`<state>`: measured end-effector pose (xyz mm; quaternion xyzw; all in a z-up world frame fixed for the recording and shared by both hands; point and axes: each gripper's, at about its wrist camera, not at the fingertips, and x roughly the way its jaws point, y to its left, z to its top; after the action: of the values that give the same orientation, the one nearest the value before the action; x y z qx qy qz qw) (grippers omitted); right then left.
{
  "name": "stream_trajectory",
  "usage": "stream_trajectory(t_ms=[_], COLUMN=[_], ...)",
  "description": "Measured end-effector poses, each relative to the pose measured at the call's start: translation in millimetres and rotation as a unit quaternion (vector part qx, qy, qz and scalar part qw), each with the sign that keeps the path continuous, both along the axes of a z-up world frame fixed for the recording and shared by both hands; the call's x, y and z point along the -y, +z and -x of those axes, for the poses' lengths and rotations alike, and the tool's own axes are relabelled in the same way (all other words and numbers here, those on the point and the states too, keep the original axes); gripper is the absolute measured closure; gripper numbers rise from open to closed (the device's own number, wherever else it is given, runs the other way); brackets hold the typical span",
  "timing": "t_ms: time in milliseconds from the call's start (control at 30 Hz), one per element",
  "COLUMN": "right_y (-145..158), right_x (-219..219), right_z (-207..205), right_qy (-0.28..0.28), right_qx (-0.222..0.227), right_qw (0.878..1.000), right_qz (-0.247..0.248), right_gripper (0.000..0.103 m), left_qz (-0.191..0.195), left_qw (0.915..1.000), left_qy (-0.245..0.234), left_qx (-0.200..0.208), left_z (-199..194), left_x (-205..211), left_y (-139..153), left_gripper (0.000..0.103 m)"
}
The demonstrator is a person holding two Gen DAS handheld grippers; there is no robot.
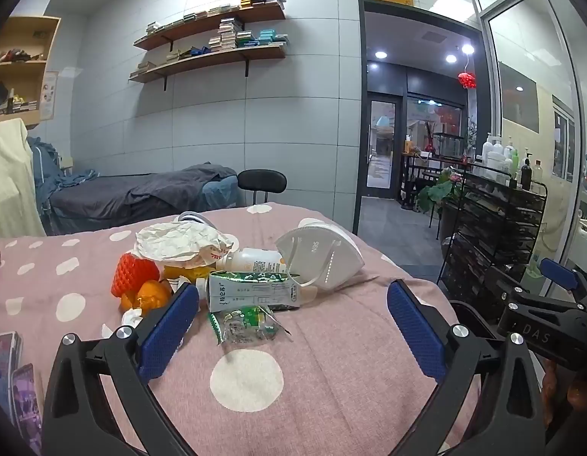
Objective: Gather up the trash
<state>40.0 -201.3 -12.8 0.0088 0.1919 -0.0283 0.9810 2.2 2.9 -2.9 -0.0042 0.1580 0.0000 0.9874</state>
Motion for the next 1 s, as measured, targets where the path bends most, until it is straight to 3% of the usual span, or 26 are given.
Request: stream_trajectory(t_ms=[1000], right_y=[-2.3], right_x=[0.8], right_z=[-1.6], right_qy=[0.0], right_qx=[-0.006], right_qw=[1.0], right_qz=[-0.01], right_gripper=[0.005], left_qz=[0.004], left_qw=[1.0], left_qy=[0.003], left_qx=[-0.003], left_z=[0.3], left_x=[0.6], left_y=[-0.1], left_gripper=[0.006])
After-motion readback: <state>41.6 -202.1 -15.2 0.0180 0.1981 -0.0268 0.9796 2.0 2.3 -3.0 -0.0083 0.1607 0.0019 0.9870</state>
